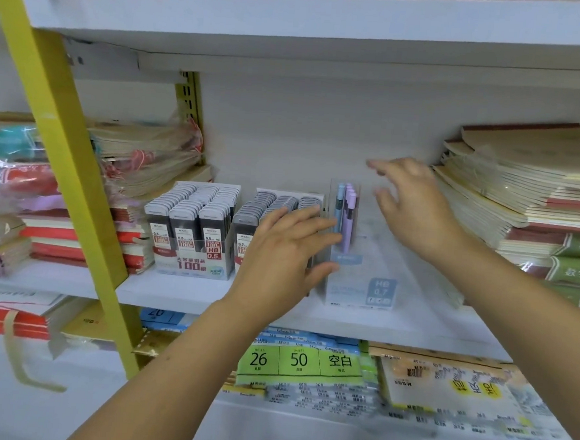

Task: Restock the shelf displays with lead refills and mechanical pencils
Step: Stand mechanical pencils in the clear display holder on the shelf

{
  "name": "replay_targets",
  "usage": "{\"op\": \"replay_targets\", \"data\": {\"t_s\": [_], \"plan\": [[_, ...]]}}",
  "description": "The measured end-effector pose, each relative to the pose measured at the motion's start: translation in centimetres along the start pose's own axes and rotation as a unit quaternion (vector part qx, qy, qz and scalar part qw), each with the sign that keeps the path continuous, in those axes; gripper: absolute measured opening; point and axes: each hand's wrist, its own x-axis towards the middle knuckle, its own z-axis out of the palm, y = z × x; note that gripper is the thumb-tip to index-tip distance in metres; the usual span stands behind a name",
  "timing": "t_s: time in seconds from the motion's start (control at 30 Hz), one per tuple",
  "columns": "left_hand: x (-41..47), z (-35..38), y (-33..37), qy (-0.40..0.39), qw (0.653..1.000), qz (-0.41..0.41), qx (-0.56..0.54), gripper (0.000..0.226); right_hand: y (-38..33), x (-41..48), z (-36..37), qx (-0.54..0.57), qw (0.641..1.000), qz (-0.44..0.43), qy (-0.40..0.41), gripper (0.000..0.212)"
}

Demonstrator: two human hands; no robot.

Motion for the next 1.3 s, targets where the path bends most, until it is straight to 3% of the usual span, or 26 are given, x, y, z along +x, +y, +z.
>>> {"op": "replay_targets", "data": {"t_s": [0.1, 0.17, 0.23, 0.33, 0.43, 0.57, 0.67, 0.73, 0.9, 1.03, 1.17, 1.3], "plan": [[-2.2, -0.4, 0.5, 0.061, 0.998, 0.017, 0.002, 0.034, -3.1, -4.6, -1.6, 0.125, 0.978, -0.053, 0.161, 0.027], [-5.9, -0.2, 0.5, 0.139, 0.99, 0.016, -0.022, 0.024, -5.5, -9.2, -1.0, 0.199, 0.964, -0.091, 0.154, 0.021], [-11.6, 1.0, 0.5, 0.136, 0.99, -0.017, -0.036, 0.02, -6.9, -14.4, 2.0, 0.25, 0.965, -0.07, 0.039, 0.017], [-22.5, 4.2, 0.6, -0.043, 0.979, -0.177, -0.091, 0.021, -6.7, -23.1, 9.6, 0.236, 0.95, 0.037, -0.203, 0.017], [-33.1, 7.8, 0.2, -0.243, 0.888, -0.358, -0.152, 0.027, -5.5, -33.0, 18.2, 0.182, 0.856, 0.142, -0.463, 0.027], [-43.3, 11.3, -0.7, -0.405, 0.746, -0.487, -0.208, 0.041, -4.8, -43.7, 25.3, 0.128, 0.755, 0.241, -0.596, 0.049], [-47.8, 13.5, -0.9, -0.463, 0.688, -0.518, -0.209, 0.04, -5.0, -48.7, 28.8, 0.132, 0.708, 0.305, -0.623, 0.054], [-49.6, 15.2, -0.6, -0.486, 0.668, -0.518, -0.221, 0.038, -5.1, -50.7, 30.6, 0.129, 0.687, 0.333, -0.633, 0.069], [-52.0, 18.8, -0.2, -0.515, 0.635, -0.533, -0.218, 0.057, -5.7, -53.4, 32.9, 0.166, 0.673, 0.389, -0.606, 0.094], [-52.8, 20.5, 0.3, -0.556, 0.611, -0.518, -0.221, 0.072, -6.6, -55.1, 33.4, 0.174, 0.689, 0.385, -0.589, 0.084], [-53.3, 21.2, 0.3, -0.57, 0.617, -0.496, -0.222, 0.079, -6.1, -55.3, 33.7, 0.145, 0.698, 0.325, -0.621, 0.062], [-53.4, 21.4, 0.0, -0.566, 0.618, -0.498, -0.224, 0.075, -6.4, -55.2, 33.9, 0.152, 0.688, 0.316, -0.635, 0.056]]}}
